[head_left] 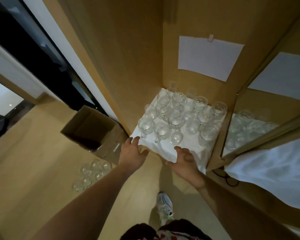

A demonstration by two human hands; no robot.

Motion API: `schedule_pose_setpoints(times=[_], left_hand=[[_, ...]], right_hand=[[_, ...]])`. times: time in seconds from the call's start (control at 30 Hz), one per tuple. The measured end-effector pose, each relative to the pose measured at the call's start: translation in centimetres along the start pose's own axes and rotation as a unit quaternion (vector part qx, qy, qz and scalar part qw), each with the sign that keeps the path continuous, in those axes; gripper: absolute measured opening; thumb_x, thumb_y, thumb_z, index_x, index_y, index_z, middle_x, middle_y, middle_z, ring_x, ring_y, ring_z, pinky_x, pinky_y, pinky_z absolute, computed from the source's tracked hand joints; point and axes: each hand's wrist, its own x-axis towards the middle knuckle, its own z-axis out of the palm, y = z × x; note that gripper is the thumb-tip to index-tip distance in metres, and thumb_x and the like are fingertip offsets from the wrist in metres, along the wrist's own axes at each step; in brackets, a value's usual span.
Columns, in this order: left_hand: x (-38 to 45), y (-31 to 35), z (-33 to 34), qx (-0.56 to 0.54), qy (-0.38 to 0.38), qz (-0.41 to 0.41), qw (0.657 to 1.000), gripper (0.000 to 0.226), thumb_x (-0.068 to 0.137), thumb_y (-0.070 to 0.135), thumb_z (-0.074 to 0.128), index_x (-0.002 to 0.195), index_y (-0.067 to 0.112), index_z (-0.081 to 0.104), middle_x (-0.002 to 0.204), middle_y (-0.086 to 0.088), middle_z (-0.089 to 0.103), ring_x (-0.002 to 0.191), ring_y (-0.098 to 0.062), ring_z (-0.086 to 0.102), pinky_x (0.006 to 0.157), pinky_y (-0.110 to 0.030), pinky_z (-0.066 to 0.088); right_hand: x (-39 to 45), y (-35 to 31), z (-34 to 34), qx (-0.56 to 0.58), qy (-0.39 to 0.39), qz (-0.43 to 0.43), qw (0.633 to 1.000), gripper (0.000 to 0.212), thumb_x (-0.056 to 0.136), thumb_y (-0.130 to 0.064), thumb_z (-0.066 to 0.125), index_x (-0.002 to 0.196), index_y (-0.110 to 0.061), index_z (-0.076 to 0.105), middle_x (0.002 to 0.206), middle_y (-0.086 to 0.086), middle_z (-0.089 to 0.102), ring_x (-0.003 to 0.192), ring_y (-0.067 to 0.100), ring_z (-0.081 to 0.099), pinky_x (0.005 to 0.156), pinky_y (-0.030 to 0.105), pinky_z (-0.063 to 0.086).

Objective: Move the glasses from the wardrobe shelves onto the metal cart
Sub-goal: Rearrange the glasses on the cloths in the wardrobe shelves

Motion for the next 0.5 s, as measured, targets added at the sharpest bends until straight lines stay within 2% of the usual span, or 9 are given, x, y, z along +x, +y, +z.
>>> schedule_pose_setpoints(times=[0.13,0.3,0.5], left_hand=[[2.0,0.4,1.2,-0.014,-0.017,-0.013,1.000,0.071,0.092,0.046,0.068,0.152,0.020,0.041,0.147,-0.011,0.046,0.136,-0.034,0.041,0.112,-0.042,0.037],[4.5,0.7,2.7,-0.011,-0.056,-0.010,0.998,0.071,0.092,0.046,0.067,0.152,0.018,0.041,0.150,-0.006,0.046,0.138,-0.030,0.040,0.110,-0.036,0.035],[9.0,0.5,4.9,-0.045,-0.092,-0.031,0.994,0.066,0.088,0.044,0.072,0.143,0.014,0.051,0.143,-0.012,0.052,0.132,-0.030,0.047,0.105,-0.035,0.040]], right_hand=[[2.8,0.6,-0.2,0.009,-0.009,0.020,1.000,0.074,0.086,-0.048,0.069,0.147,-0.017,0.039,0.135,0.015,0.049,0.124,0.033,0.050,0.098,0.035,0.045],[5.0,1.0,-0.2,0.026,-0.011,0.056,0.998,0.073,0.090,-0.045,0.067,0.150,-0.016,0.038,0.140,0.014,0.046,0.129,0.032,0.048,0.101,0.035,0.045],[8.1,2.1,0.9,0.046,0.000,0.101,0.994,0.065,0.085,-0.043,0.073,0.138,-0.015,0.049,0.126,0.015,0.055,0.115,0.034,0.058,0.094,0.035,0.050]])
